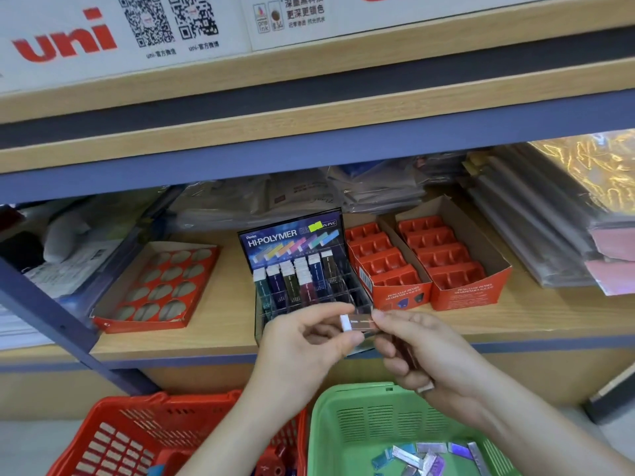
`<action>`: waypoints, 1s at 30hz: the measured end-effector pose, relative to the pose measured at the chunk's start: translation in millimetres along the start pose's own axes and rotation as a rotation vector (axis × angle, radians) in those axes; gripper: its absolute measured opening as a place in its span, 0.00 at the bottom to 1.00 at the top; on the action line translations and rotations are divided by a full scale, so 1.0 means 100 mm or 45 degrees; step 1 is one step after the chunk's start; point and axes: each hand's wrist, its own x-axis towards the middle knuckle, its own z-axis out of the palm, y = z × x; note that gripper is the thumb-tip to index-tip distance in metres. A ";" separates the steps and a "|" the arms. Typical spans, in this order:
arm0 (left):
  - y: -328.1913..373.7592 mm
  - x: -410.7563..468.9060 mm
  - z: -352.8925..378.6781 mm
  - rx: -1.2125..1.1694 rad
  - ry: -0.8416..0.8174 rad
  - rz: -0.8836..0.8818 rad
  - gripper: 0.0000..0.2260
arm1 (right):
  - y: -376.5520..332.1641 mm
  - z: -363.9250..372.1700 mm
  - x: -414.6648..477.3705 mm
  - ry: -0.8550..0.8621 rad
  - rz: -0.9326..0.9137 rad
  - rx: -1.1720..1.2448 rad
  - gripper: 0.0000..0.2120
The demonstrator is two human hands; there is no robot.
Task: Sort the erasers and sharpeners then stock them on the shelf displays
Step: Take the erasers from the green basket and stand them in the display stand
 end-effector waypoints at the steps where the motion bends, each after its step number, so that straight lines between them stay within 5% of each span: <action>1: 0.00 -0.02 0.00 -0.018 -0.009 0.032 0.12 | -0.01 0.00 -0.01 -0.004 0.033 0.006 0.08; 7: 0.13 0.02 -0.09 -0.031 0.049 0.140 0.06 | -0.01 -0.02 -0.02 -0.029 0.167 -0.037 0.17; 11: 0.19 0.31 -0.26 -0.181 0.312 0.021 0.04 | -0.04 -0.08 0.01 0.066 0.107 0.136 0.12; 14: 0.18 0.56 -0.39 -0.041 0.361 0.037 0.04 | -0.05 -0.15 0.03 0.085 0.079 0.149 0.26; 18: 0.12 0.93 -0.38 0.324 0.305 0.115 0.05 | -0.08 -0.19 0.01 0.046 0.084 0.241 0.28; 24: -0.05 1.28 -0.17 0.868 0.132 0.189 0.01 | -0.15 -0.20 -0.02 0.023 0.033 0.276 0.14; 30: -0.03 1.40 -0.15 1.023 0.093 0.207 0.04 | -0.16 -0.21 -0.01 0.150 -0.017 0.256 0.09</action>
